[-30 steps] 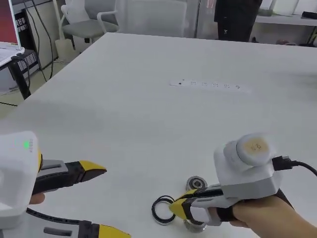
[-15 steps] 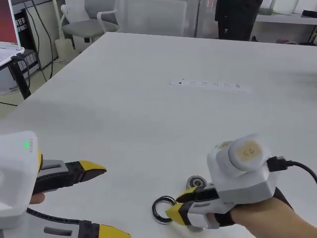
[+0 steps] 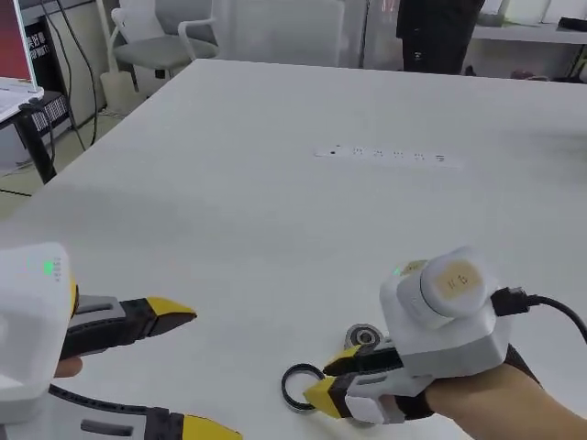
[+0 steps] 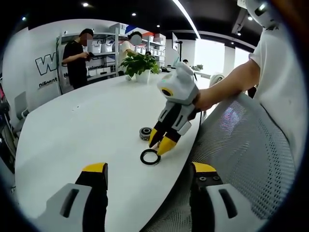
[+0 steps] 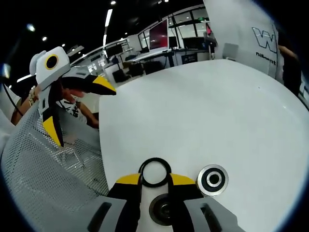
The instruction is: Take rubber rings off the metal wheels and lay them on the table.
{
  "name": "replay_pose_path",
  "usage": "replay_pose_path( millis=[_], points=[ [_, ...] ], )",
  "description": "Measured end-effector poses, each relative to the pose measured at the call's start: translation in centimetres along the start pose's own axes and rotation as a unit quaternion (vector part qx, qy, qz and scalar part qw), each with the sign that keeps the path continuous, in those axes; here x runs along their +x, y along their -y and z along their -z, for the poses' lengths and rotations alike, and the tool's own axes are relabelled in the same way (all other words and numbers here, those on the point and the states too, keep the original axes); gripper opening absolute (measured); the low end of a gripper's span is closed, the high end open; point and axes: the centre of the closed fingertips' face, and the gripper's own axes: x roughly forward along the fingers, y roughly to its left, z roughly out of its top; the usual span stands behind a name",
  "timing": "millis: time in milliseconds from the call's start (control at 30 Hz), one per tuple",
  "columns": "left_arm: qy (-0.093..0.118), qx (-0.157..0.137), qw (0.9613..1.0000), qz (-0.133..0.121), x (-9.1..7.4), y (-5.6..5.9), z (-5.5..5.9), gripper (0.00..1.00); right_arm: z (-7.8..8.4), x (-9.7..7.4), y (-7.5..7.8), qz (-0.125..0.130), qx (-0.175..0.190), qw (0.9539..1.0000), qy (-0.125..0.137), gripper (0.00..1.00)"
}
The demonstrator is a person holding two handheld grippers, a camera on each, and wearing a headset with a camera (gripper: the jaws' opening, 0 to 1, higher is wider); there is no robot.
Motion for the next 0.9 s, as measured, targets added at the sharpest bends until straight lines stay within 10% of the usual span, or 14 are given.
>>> replay_pose_path(
  millis=[900],
  points=[
    [0.012,-0.004,0.9997,0.022,0.1,0.7,-0.5,0.70,-3.6,-3.7,1.0,0.022,-0.024,0.9975,0.063,0.23]
  ],
)
